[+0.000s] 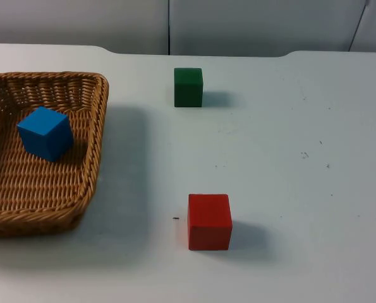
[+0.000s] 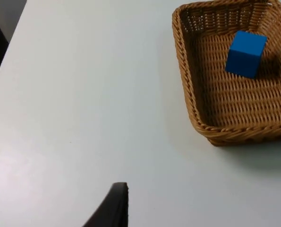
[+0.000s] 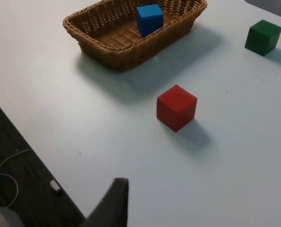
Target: Pick up the basket with the left hand and place the blue cube into the basket with the right hand.
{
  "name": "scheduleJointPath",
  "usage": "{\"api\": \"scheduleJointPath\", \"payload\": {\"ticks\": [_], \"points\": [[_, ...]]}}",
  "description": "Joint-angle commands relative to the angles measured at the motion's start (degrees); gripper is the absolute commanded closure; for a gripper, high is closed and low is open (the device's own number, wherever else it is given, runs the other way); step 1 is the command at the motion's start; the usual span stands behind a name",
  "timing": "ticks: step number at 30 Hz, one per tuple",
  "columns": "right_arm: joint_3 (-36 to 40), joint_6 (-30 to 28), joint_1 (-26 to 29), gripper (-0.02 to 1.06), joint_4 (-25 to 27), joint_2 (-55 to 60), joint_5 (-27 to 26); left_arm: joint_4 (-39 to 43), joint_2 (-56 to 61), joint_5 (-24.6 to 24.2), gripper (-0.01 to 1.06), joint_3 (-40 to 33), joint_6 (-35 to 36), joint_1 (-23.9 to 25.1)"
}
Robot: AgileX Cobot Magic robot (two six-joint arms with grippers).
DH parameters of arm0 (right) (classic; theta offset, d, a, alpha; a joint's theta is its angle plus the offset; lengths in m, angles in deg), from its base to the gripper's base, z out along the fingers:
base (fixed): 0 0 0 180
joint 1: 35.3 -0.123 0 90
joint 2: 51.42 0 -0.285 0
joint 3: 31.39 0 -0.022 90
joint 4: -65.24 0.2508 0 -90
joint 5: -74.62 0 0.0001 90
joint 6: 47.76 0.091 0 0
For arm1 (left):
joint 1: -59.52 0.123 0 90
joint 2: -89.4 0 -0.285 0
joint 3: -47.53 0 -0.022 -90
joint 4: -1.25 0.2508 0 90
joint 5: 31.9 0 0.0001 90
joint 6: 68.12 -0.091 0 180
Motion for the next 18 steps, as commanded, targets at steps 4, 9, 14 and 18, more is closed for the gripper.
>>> {"api": "scheduleJointPath", "payload": {"ticks": [4, 9, 14, 18], "points": [[0.3, 2.0, 0.0, 0.00, -1.8, -0.1, -0.6, -4.0, 0.2, 4.0, 0.02, -0.5, 3.7, -0.2], [0.3, 2.0, 0.0, 0.00, -1.8, -0.1, -0.6, -4.8, 0.2, 8.1, 0.02, -2.5, 2.5, -0.2], [0.3, 2.0, 0.0, 0.00, -1.8, -0.1, -0.6, -5.0, 0.2, 8.1, 0.02, -2.4, 2.1, -0.2], [0.3, 2.0, 0.0, 0.00, -1.8, -0.1, -0.6, -5.0, 0.2, 8.1, 0.02, -2.4, 2.1, -0.2]]}}
